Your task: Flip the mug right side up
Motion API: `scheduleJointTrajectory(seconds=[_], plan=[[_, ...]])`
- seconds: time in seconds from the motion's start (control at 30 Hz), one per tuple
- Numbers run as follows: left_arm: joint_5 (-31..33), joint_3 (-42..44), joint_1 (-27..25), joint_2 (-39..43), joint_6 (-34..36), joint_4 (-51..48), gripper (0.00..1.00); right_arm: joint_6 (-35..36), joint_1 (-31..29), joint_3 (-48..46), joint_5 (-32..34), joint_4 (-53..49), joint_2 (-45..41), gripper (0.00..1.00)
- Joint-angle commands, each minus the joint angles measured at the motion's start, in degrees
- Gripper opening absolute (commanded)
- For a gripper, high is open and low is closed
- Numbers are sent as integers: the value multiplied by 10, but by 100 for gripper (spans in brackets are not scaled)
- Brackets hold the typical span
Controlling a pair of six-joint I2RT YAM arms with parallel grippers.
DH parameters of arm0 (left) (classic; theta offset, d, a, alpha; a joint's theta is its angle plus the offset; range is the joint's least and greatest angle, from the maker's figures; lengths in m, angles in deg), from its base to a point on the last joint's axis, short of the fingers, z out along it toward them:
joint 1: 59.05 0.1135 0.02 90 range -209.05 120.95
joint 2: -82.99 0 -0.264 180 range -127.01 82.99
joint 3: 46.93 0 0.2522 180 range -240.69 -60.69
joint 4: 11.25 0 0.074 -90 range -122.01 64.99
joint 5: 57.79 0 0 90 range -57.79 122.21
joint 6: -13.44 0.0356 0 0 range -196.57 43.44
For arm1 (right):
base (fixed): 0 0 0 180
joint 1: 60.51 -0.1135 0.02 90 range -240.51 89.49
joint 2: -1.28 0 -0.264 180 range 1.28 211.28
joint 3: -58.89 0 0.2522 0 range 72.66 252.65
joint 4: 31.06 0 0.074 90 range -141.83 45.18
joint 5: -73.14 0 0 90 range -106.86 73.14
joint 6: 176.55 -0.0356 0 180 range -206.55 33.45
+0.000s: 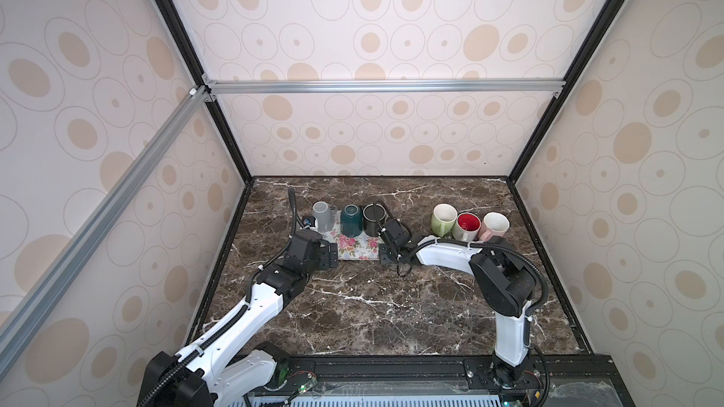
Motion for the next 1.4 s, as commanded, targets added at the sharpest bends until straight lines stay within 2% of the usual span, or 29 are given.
scheduleJointTrajectory(seconds=[0.0, 0.27, 0.6, 0.73, 0.8, 0.83, 0.93, 0.97, 1.13, 1.23, 1.37], plan=[[-3, -13, 6, -9, 5, -3, 98, 23, -4, 7, -4, -57, 12, 3], [-1, -31, 15, -47, -19, 11, 98, 27, 12, -22, 11, -120, -19, 3], [11, -65, 15, -54, -29, 7, 99, 88, 26, -115, 38, -142, -116, 3], [5, -65, 15, -45, -25, 5, 98, 122, 36, -129, 81, -161, -141, 5], [-4, -65, 15, -45, -26, 0, 98, 114, 46, -125, 92, -183, -154, 12], [-10, -62, 15, -44, -26, -1, 98, 105, 50, -125, 89, -193, -165, 19], [-23, -49, 15, -33, -27, -5, 98, 47, 52, -134, 76, -216, -209, 55], [-28, -42, 15, -25, -28, -4, 98, 17, 52, -145, 63, -218, -228, 59], [-62, -7, 16, 29, -37, 3, 98, -150, 24, -241, 3, -143, -314, 56], [-79, 7, 15, 59, -35, -1, 98, -248, -9, -273, 20, -111, -328, 54], [-100, 13, 15, 90, -34, -8, 98, -340, -58, -281, 46, -63, -308, 54]])
